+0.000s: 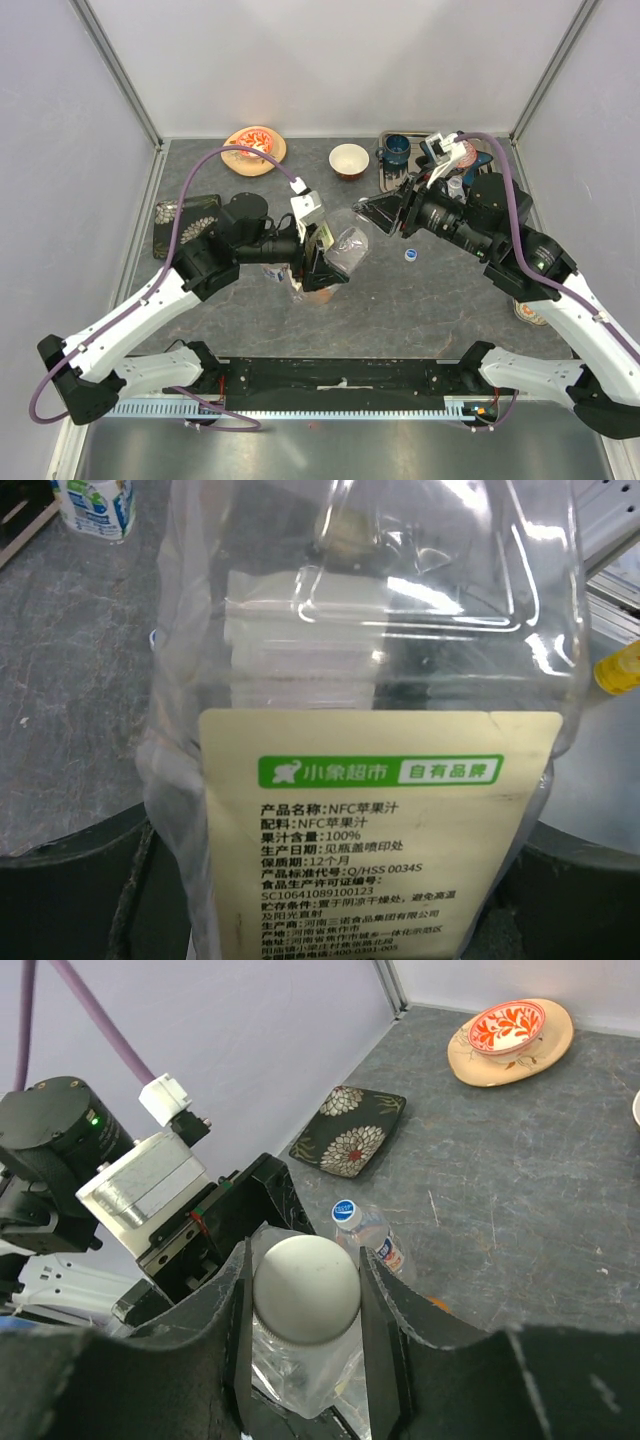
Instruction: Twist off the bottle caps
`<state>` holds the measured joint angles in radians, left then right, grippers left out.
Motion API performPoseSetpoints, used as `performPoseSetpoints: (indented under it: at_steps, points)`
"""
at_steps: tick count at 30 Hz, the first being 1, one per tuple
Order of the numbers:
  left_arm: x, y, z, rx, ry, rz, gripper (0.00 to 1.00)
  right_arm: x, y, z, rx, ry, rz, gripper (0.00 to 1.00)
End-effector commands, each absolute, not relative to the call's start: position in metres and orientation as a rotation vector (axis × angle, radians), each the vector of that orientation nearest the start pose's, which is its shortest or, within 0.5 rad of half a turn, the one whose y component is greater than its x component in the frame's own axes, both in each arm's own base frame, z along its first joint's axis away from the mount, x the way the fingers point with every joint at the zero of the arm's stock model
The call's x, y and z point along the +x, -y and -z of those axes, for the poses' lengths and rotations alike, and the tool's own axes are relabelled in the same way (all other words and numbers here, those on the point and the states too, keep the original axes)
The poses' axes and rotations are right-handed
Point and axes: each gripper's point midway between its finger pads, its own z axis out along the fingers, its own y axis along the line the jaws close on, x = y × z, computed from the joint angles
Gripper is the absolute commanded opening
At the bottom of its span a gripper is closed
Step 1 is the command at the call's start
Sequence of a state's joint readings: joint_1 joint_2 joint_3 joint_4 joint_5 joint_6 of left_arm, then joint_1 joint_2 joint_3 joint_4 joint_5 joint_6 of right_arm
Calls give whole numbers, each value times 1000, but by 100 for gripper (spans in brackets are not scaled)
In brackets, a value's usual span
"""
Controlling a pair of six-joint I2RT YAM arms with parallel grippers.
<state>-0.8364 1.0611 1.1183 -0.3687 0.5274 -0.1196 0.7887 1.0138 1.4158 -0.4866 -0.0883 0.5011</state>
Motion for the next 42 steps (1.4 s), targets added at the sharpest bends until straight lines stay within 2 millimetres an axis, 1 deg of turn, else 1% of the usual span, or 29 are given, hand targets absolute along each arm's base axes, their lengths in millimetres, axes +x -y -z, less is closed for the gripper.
performPoseSetpoints:
  at_steps: [1, 2, 4, 5, 6, 7, 8, 9, 11, 12, 14, 16, 19, 23, 28, 29, 30, 31, 32, 33, 34, 35, 36, 37, 38, 39, 40, 41, 42]
  points:
    - [106, 315, -371, 1166, -1416, 1433, 2, 181, -263, -436, -561, -1664, -1061, 0]
    - [92, 313, -374, 1219, -1380, 1505, 2, 171, -266, -437, -636, -1635, -1088, 0]
    - [81, 311, -385, 1242, -1319, 1593, 2, 157, -270, -441, -731, -1594, -1132, 0]
    - [71, 308, -388, 1291, -1279, 1652, 2, 150, -270, -443, -771, -1570, -1152, 0]
    - [66, 306, -392, 1296, -1275, 1702, 2, 138, -273, -443, -844, -1534, -1192, 0]
    - [62, 304, -390, 1314, -1269, 1738, 2, 131, -274, -446, -883, -1505, -1211, 0]
    - [55, 301, -397, 1363, -1191, 1766, 2, 121, -273, -451, -921, -1462, -1235, 0]
    - [52, 300, -398, 1365, -1204, 1807, 2, 109, -274, -450, -991, -1422, -1271, 0]
    - [46, 297, -401, 1405, -1141, 1831, 2, 95, -271, -455, -1048, -1360, -1304, 0]
    - [45, 297, -401, 1406, -1150, 1852, 2, 86, -270, -455, -1095, -1328, -1327, 0]
    - [41, 295, -401, 1443, -1113, 1866, 2, 76, -265, -460, -1128, -1271, -1345, 0]
    - [40, 294, -401, 1458, -1116, 1884, 2, 61, -263, -458, -1206, -1212, -1386, 0]
    - [40, 295, -399, 1485, -1117, 1904, 2, 44, -260, -458, -1295, -1129, -1431, 0]
    - [41, 296, -395, 1506, -1130, 1920, 2, 38, -259, -454, -1350, -1091, -1446, 0]
    - [43, 298, -390, 1508, -1147, 1917, 2, 44, -262, -446, -1340, -1127, -1434, 0]
    - [44, 299, -388, 1501, -1161, 1914, 2, 56, -264, -448, -1273, -1169, -1384, 0]
    - [47, 300, -390, 1505, -1134, 1883, 2, 63, -263, -454, -1226, -1185, -1351, 13]
    - [50, 301, -383, 1476, -1223, 1891, 2, 72, -262, -458, -1167, -1208, -1311, 26]
    - [54, 303, -382, 1484, -1183, 1828, 2, 81, -261, -463, -1106, -1232, -1273, 51]
    - [57, 304, -385, 1471, -1196, 1790, 2, 105, -255, -475, -949, -1289, -1185, 63]
    - [66, 308, -383, 1427, -1241, 1733, 2, 118, -252, -481, -874, -1315, -1142, 69]
    - [68, 306, -375, 1430, -1274, 1687, 2, 128, -247, -484, -811, -1345, -1099, 76]
    - [72, 306, -376, 1415, -1282, 1646, 2, 143, -235, -499, -691, -1360, -1029, 85]
    - [81, 309, -374, 1377, -1313, 1589, 2, 152, -232, -504, -640, -1379, -1003, 89]
    - [85, 308, -369, 1373, -1338, 1549, 2, 159, -228, -507, -594, -1402, -977, 91]
    - [89, 308, -369, 1357, -1345, 1517, 2, 160, -221, -524, -550, -1380, -965, 97]
    - [99, 310, -366, 1316, -1378, 1458, 2, 168, -220, -526, -499, -1402, -951, 98]
    - [106, 310, -365, 1297, -1390, 1419, 2, 170, -218, -531, -474, -1406, -952, 98]
    - [112, 311, -361, 1270, -1416, 1383, 2, 169, -213, -543, -442, -1386, -957, 98]
